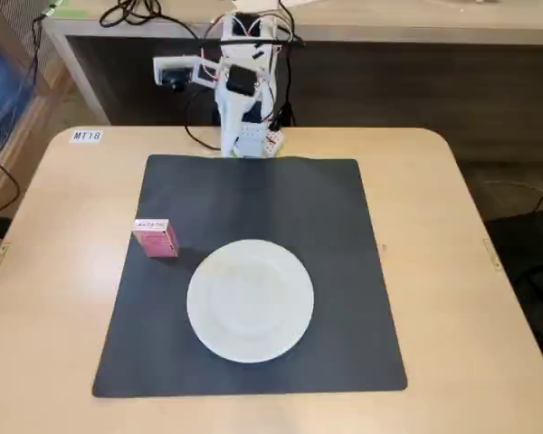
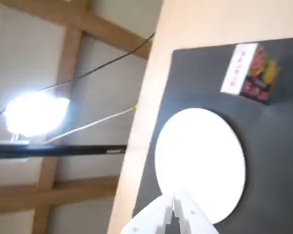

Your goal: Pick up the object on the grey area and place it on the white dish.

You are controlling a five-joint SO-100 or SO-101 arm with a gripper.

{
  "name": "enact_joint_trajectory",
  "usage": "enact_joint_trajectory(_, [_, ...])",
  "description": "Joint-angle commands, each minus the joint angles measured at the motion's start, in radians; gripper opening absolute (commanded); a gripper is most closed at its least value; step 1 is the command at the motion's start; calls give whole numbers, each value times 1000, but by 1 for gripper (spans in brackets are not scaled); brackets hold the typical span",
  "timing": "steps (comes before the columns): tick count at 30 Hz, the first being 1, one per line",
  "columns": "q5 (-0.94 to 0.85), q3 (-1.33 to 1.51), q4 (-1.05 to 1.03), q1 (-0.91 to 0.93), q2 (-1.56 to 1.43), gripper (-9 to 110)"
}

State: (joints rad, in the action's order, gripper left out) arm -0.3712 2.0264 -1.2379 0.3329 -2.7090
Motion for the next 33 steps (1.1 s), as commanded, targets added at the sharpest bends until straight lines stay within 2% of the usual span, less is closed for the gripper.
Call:
enact_joint_trajectory(1, [-12,-146,-60,84,123,0])
enact_joint_trajectory(15, [-15,-792,-436,196,857,0])
enact_joint_trajectory(28, [-91,-888,-445,255,1108,0])
enact_joint_trajectory(30, [-95,-911,-445,259,1132,7])
enact_joint_trajectory(33, [-118,-914,-448,264,1143,26])
